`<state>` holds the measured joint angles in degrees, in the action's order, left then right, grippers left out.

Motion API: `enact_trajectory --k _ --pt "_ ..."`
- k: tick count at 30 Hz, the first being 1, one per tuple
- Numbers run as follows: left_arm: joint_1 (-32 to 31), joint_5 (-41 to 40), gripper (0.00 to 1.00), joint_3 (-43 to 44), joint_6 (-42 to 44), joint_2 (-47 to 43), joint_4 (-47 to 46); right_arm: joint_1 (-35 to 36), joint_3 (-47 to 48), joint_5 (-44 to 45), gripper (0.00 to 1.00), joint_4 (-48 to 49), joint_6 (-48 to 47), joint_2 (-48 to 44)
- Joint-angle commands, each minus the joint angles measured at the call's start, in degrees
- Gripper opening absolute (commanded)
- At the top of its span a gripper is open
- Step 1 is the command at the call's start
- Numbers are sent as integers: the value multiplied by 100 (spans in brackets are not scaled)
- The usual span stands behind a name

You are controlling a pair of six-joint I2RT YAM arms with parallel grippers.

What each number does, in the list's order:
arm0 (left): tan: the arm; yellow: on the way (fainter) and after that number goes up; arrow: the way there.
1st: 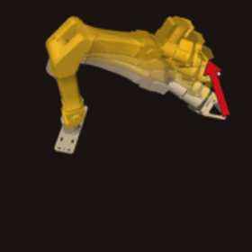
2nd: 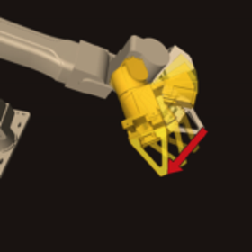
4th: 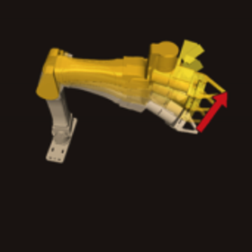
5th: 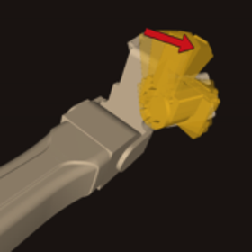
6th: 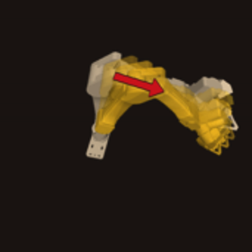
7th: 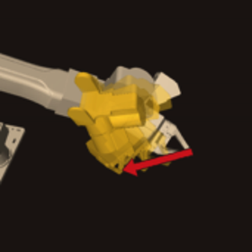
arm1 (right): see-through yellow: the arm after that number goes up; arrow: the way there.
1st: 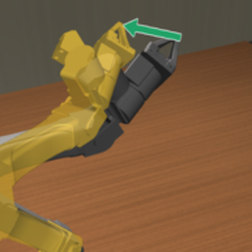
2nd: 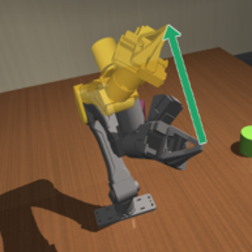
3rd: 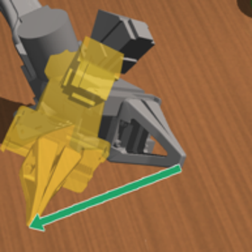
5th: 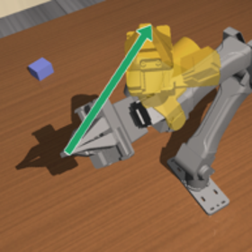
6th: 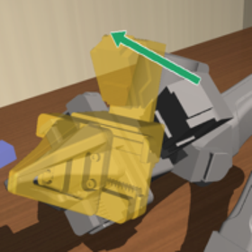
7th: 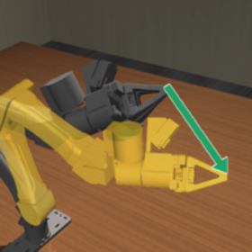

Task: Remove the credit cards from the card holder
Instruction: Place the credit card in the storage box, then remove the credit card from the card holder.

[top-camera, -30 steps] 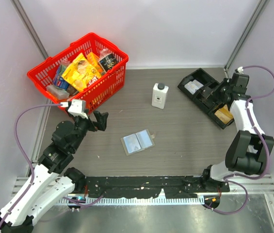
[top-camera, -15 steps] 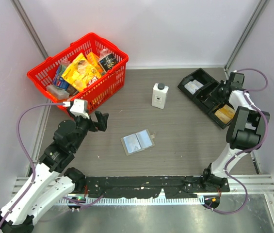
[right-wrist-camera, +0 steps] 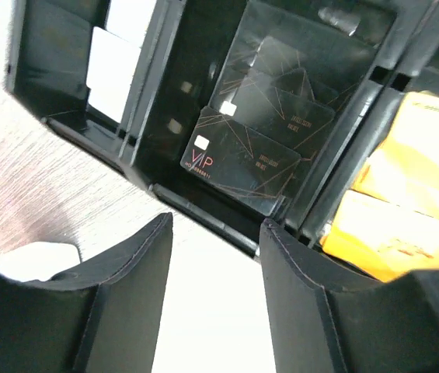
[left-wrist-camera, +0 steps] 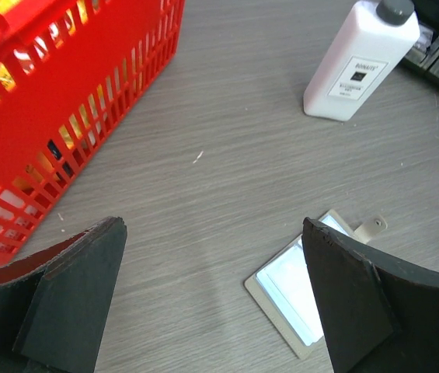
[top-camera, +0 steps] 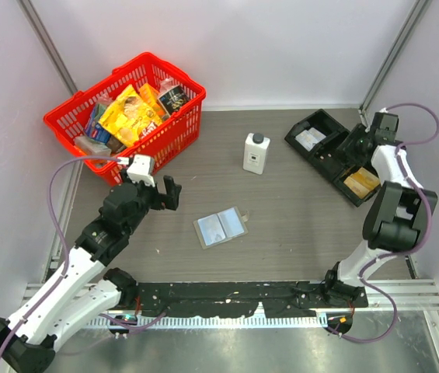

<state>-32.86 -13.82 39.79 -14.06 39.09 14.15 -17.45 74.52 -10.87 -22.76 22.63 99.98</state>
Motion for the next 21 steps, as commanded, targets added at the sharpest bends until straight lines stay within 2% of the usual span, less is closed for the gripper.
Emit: enact_trajectory --k 1,3,6,12,15,21 --pt "26 169 100 134 -105 168 -9 110 -174 568 54 -132 -470 -1207" --pt "25 213 100 187 -140 248 52 286 -367 647 54 -175 -636 -1594" --pt "25 354 100 310 -245 397 219 996 -579 876 54 -263 -1014 -2114" --pt "25 512 100 433 -790 670 614 3272 -1570 1281 54 104 -946 -3203" --pt "34 626 100 407 -1150 819 825 4588 -1914 1648 54 325 -813 -3371" --pt "34 697 98 354 -1704 1074 1309 6400 -2302 2221 54 808 -708 -3214"
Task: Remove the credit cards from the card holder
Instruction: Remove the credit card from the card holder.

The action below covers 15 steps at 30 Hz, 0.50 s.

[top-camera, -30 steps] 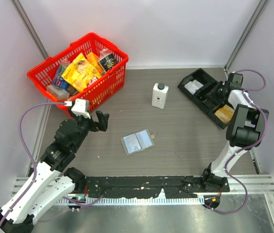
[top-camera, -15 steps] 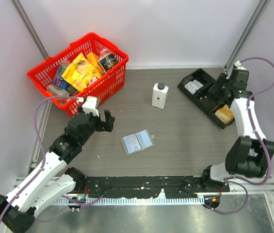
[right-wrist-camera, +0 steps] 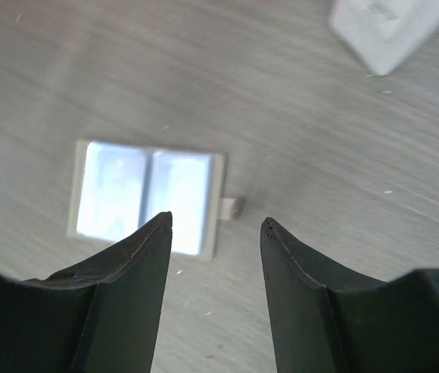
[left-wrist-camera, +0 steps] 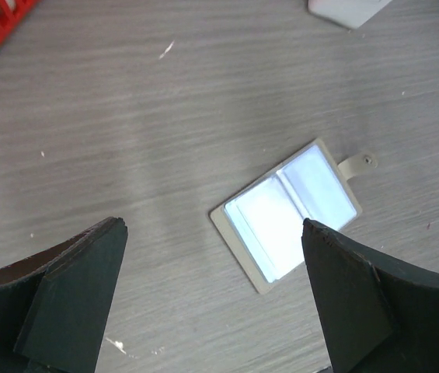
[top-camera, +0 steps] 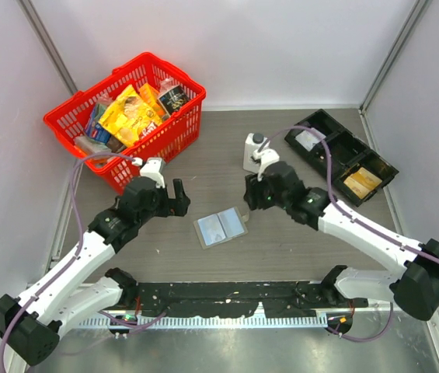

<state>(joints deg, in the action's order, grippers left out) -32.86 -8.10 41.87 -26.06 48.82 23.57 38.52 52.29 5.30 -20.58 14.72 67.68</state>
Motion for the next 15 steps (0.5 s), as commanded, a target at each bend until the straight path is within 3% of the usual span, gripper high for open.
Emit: enact_trajectory --k 1,7,15 --pt "26 124 99 129 -574 119 446 989 -114 673 54 712 92 139" --pt "34 98 99 -12 -1014 312 710 2157 -44 744 54 1134 -22 939" --pt "34 142 99 -170 -1313 356 789 2748 97 964 54 1443 -57 1994"
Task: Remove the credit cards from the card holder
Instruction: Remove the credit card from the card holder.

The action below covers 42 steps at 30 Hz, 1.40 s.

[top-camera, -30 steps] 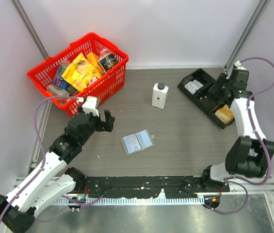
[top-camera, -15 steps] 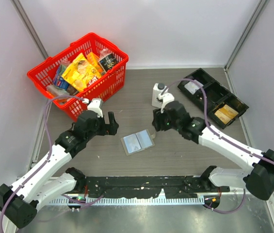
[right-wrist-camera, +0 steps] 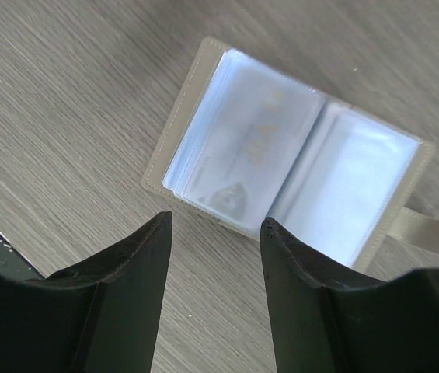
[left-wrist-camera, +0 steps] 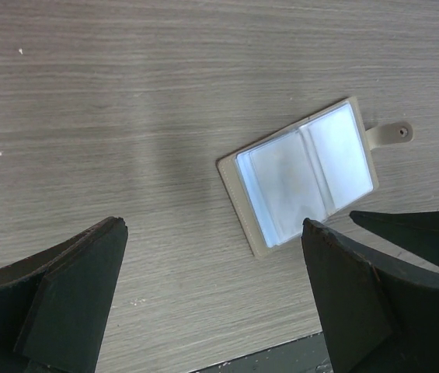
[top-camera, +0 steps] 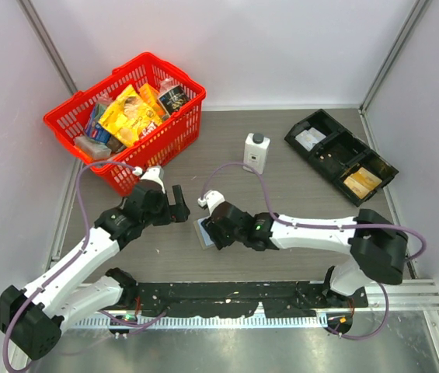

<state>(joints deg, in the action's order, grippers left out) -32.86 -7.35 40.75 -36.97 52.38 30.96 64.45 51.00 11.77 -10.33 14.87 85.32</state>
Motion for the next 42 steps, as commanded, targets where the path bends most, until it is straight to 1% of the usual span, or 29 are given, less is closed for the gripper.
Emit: enact_trajectory --k 1,9,16,20,22,23,24,25,27,29,30,32,33,35,36,37,38,40,42 --pt "26 76 99 -50 -240 -8 42 217 261 335 54 444 -81 335" --pt "34 94 98 -67 -249 9 42 305 252 282 54 646 -107 881" --pt "26 138 98 -85 -267 35 15 349 156 809 53 602 7 1180" --pt "25 182 99 -85 -276 44 -2 341 50 836 47 663 77 1189" --pt "26 208 98 -85 -284 53 -20 341 15 818 42 707 112 1163" --pt "25 226 98 -85 -284 53 -29 341 6 818 37 708 138 1128" --pt "25 252 98 -85 -293 53 -46 341 -11 827 36 742 156 1127" --pt "25 269 98 -85 -293 62 -55 341 -29 836 30 760 182 1084" --pt "26 331 98 -85 -311 79 -90 332 -47 844 24 795 209 1049" --pt "25 384 98 -102 -354 88 -125 332 -29 871 24 804 235 978" --pt "25 401 98 -103 -381 97 -134 332 -12 845 18 796 253 934" --pt "26 436 98 -129 -425 88 -187 323 41 888 12 769 305 882" --pt "34 428 98 -138 -451 79 -196 323 102 984 12 682 306 873" --pt "26 393 98 -164 -513 44 -222 323 216 1134 16 559 314 837" --pt "25 358 98 -181 -539 36 -231 323 252 1152 25 541 306 802" --pt "34 340 98 -208 -574 9 -248 332 313 1178 29 532 306 793" --pt "34 314 98 -225 -592 -8 -266 323 340 1152 38 549 306 785" --pt "25 270 98 -234 -636 -52 -292 323 436 1126 46 584 306 863" --pt "26 252 98 -261 -671 -79 -310 323 542 1161 50 567 332 995"
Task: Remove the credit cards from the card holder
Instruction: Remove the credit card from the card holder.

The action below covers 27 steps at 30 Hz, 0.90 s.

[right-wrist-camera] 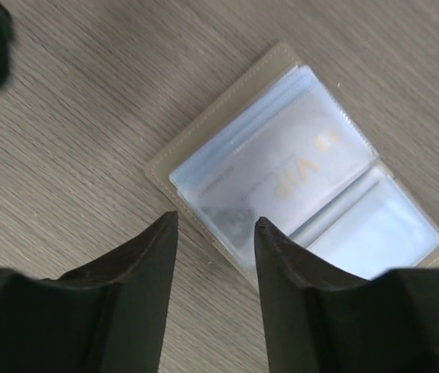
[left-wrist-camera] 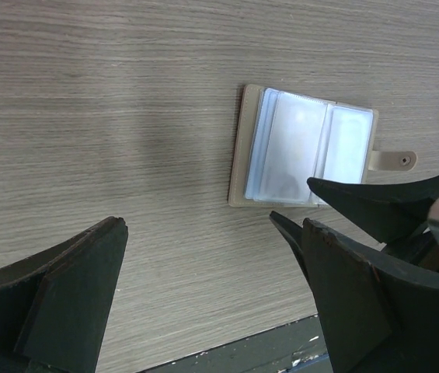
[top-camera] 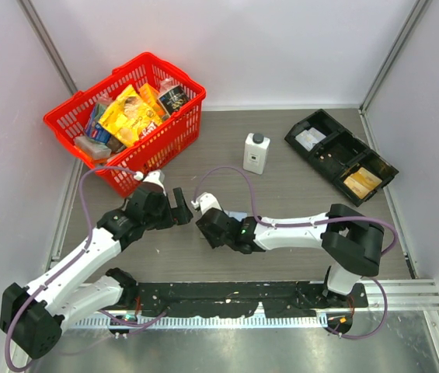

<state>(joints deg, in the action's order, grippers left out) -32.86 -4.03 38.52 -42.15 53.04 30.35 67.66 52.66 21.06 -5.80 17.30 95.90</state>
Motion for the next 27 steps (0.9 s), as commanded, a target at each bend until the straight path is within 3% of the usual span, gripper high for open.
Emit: enact_trajectory --k 1,6,16,22,27 --pt "25 -80 98 -38 -162 -144 -257 -7 437 232 51 114 98 -19" --pt "34 -89 98 -55 -179 -162 -240 -7 587 644 57 115 212 341" --pt "25 -45 98 -55 -179 -144 -266 -42 307 479 54 -62 441 746" --pt "25 78 98 -38 -180 -39 -354 -261 -124 -66 36 272 520 474" --pt "25 175 98 -20 -179 14 -407 -411 -300 -251 14 326 529 176"
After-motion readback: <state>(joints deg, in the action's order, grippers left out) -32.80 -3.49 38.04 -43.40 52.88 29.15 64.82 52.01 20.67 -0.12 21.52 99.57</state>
